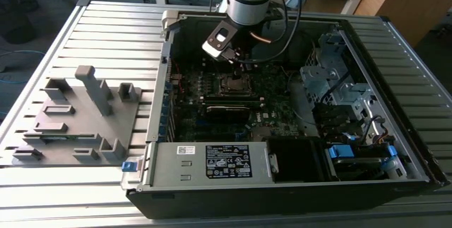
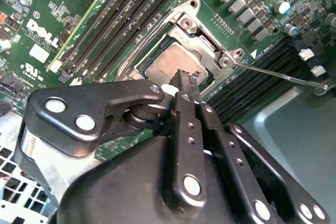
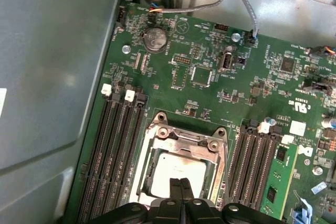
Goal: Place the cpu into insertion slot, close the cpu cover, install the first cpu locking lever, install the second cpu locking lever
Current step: 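Close the cpu cover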
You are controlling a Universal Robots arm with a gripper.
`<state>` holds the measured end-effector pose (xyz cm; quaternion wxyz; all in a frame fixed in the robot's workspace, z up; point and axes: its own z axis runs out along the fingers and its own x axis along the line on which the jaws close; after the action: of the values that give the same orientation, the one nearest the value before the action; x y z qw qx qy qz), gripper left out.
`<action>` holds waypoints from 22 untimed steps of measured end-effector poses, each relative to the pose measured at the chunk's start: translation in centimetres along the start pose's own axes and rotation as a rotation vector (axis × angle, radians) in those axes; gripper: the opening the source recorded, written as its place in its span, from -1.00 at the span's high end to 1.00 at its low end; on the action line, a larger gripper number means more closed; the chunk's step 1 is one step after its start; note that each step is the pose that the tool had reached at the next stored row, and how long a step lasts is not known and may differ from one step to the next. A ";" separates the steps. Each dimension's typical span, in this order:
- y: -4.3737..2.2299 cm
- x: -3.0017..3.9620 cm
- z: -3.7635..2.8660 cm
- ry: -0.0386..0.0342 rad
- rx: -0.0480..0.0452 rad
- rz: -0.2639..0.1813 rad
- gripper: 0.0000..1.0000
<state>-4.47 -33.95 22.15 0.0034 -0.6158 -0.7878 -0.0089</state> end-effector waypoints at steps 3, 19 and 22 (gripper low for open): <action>0.00 0.00 0.00 0.0001 0.0002 -0.011 0.80; 0.00 0.00 0.00 0.0014 0.0025 -0.149 0.80; 0.00 0.00 0.00 0.0017 0.0028 -0.175 0.80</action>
<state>-4.47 -33.95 22.15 0.0041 -0.5446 -0.8387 -0.0085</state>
